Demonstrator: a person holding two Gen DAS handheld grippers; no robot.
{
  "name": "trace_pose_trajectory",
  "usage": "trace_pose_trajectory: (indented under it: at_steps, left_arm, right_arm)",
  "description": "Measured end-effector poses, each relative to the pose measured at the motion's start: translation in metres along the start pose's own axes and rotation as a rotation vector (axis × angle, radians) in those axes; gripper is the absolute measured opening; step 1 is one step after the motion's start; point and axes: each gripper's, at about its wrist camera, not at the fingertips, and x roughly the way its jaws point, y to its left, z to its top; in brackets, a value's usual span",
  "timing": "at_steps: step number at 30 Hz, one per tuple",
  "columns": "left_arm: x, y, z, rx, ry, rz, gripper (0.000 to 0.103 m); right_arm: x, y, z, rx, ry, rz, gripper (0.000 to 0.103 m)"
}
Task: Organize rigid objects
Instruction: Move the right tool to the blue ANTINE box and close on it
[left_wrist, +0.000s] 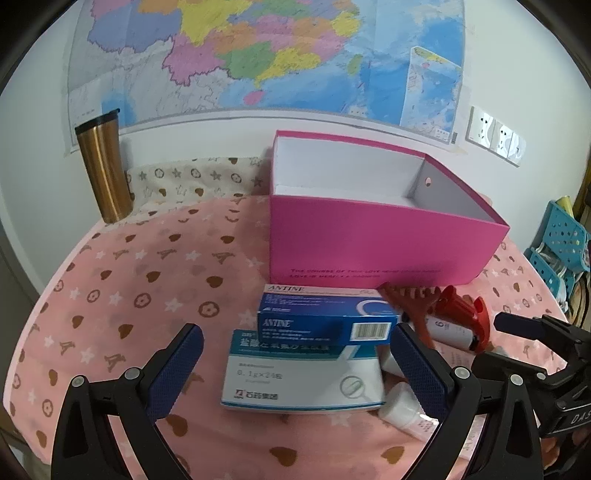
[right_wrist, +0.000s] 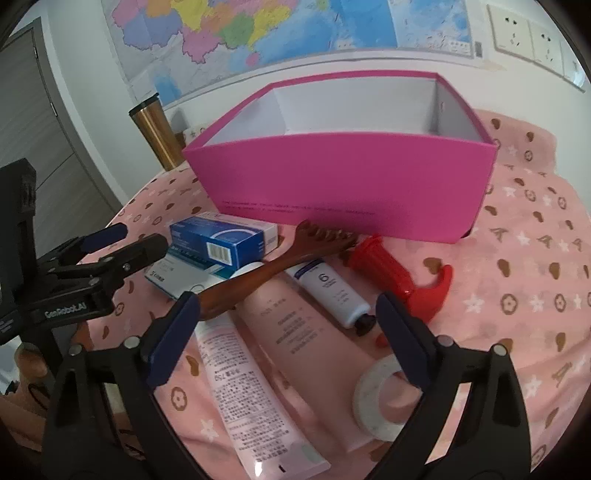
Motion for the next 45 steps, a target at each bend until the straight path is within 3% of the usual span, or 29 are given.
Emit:
trace_pose_trajectory:
  at_steps: [6, 13, 16, 30, 38, 40, 45]
  left_arm:
    - [0.011, 0.013, 0.002, -0.003, 0.016, -0.015, 0.097]
    - [0.025, 0.021, 0.008, 0.010, 0.048, -0.084, 0.077]
    - [0.031, 0.021, 0.010, 0.027, 0.066, -0.133, 0.071]
    - [0.051, 0.021, 0.011, 0.061, 0.139, -0.221, 0.069]
    - [0.057, 0.027, 0.014, 0.064, 0.157, -0.248, 0.069]
    - [0.059, 0.030, 0.014, 0.048, 0.170, -0.272, 0.062]
    - [0.058, 0.028, 0.014, 0.064, 0.165, -0.264, 0.062]
  right_arm:
    - [0.013, 0.009, 0.007, -0.026, 0.023, 0.049, 0.085]
    - [0.028, 0.019, 0.021, -0.051, 0.037, 0.101, 0.076]
    - [0.035, 0.023, 0.029, -0.059, 0.033, 0.125, 0.065]
    - [0.080, 0.019, 0.052, 0.016, 0.138, 0.231, 0.060]
    - [0.092, 0.008, 0.051, 0.071, 0.179, 0.251, 0.059]
    - [0.095, 0.008, 0.051, 0.083, 0.187, 0.260, 0.058]
    - [0.095, 0.010, 0.051, 0.068, 0.174, 0.256, 0.056]
